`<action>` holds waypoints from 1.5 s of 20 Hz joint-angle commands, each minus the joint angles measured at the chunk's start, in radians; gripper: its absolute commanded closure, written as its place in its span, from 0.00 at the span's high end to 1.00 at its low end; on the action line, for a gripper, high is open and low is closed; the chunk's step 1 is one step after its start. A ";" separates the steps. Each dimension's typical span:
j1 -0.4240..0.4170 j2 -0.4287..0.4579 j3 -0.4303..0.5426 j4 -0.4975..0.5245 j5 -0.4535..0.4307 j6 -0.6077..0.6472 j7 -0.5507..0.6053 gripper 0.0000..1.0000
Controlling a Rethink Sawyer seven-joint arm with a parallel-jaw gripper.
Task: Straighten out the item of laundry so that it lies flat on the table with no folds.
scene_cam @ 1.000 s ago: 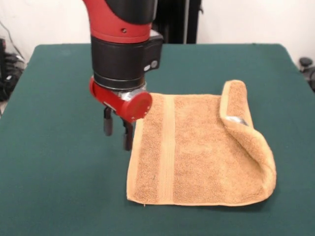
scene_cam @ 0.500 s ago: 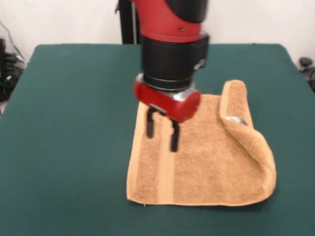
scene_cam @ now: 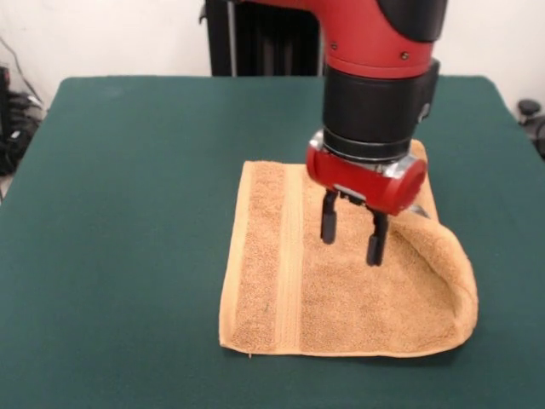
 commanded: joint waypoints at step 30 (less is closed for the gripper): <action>0.015 0.221 0.161 -0.172 0.094 0.073 0.217 1.00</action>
